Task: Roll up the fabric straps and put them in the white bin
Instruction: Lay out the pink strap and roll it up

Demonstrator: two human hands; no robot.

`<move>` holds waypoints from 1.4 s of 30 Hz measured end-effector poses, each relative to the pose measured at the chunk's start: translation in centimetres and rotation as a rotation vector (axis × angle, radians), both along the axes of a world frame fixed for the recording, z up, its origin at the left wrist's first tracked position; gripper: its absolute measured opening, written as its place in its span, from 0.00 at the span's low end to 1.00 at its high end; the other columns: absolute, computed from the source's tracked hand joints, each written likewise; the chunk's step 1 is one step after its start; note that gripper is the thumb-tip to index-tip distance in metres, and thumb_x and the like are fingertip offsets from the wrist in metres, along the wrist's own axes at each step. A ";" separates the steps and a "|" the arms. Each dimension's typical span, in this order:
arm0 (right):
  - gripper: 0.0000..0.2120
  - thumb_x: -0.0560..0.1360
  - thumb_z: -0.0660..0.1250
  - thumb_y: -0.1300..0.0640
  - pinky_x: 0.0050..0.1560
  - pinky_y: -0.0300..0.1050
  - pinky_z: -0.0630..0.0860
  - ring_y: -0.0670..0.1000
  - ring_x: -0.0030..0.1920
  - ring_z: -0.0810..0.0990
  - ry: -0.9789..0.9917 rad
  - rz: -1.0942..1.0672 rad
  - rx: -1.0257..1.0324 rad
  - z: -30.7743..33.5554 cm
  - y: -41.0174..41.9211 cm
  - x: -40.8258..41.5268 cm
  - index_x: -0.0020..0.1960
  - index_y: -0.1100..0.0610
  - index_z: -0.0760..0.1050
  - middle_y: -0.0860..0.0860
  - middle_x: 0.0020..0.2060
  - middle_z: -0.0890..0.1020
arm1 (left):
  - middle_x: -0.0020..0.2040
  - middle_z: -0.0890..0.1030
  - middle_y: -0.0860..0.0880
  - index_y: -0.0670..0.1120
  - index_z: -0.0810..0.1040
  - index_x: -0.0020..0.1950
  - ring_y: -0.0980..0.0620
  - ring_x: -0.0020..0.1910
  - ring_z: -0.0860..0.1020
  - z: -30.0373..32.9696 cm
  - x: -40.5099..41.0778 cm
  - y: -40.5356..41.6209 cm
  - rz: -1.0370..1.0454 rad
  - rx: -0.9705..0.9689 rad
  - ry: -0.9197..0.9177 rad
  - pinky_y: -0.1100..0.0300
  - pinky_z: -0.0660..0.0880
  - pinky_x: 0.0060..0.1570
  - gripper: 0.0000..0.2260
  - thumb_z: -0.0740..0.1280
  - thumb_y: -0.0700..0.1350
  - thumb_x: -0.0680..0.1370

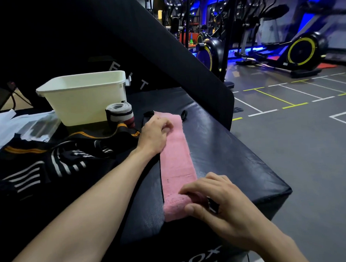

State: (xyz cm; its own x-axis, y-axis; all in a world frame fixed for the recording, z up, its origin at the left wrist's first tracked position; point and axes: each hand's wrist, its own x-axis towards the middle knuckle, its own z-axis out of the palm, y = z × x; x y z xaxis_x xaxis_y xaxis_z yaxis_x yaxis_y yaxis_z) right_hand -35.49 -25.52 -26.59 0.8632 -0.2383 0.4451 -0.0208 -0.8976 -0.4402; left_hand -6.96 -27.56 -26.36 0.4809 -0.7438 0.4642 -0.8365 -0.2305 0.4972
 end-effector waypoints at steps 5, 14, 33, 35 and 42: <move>0.13 0.81 0.62 0.38 0.54 0.48 0.72 0.41 0.47 0.73 -0.002 0.007 0.006 0.1 0.2 0.0 0.59 0.43 0.76 0.32 0.45 0.76 | 0.49 0.75 0.55 0.54 0.85 0.56 0.47 0.53 0.78 -0.2 0.2 -0.7 0.011 0.116 -0.025 0.48 0.77 0.53 0.10 0.67 0.43 0.82; 0.12 0.82 0.61 0.40 0.54 0.46 0.72 0.39 0.48 0.72 0.007 -0.025 -0.012 -0.1 0.5 0.0 0.61 0.42 0.74 0.31 0.47 0.74 | 0.77 0.65 0.45 0.57 0.62 0.80 0.39 0.72 0.63 1.1 0.8 -0.9 0.077 0.633 -0.283 0.43 0.60 0.71 0.20 0.48 0.53 0.87; 0.14 0.84 0.56 0.39 0.56 0.48 0.70 0.43 0.52 0.73 0.059 -0.047 -0.002 -0.4 0.5 0.5 0.62 0.44 0.73 0.38 0.52 0.78 | 0.76 0.73 0.51 0.66 0.69 0.75 0.46 0.75 0.70 2.9 -1.9 1.2 -0.273 0.588 -0.239 0.48 0.65 0.74 0.23 0.57 0.68 0.81; 0.14 0.84 0.55 0.40 0.56 0.48 0.70 0.44 0.52 0.73 0.060 -0.049 0.000 -0.4 0.7 0.6 0.61 0.44 0.73 0.38 0.51 0.78 | 0.76 0.71 0.48 0.68 0.69 0.75 0.46 0.76 0.67 1.8 -2.3 2.0 -0.312 0.584 -0.230 0.46 0.65 0.74 0.20 0.56 0.66 0.82; 0.12 0.84 0.54 0.40 0.55 0.49 0.71 0.42 0.51 0.71 0.042 -0.056 0.007 -0.4 1.2 0.6 0.59 0.43 0.72 0.35 0.50 0.75 | 0.75 0.69 0.58 0.67 0.80 0.60 0.57 0.72 0.70 0.8 -1.7 1.8 -0.406 0.388 -0.138 0.44 0.69 0.71 0.12 0.64 0.65 0.79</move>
State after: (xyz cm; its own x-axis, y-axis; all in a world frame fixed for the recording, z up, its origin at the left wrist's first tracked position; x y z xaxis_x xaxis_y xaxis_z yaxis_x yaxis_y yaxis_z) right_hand -34.92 -24.29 -26.99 0.8660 -0.2898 0.4075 -0.0896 -0.8916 -0.4438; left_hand -8.67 -25.75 -25.54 0.0755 -0.9844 0.1587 -0.9472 -0.0210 0.3201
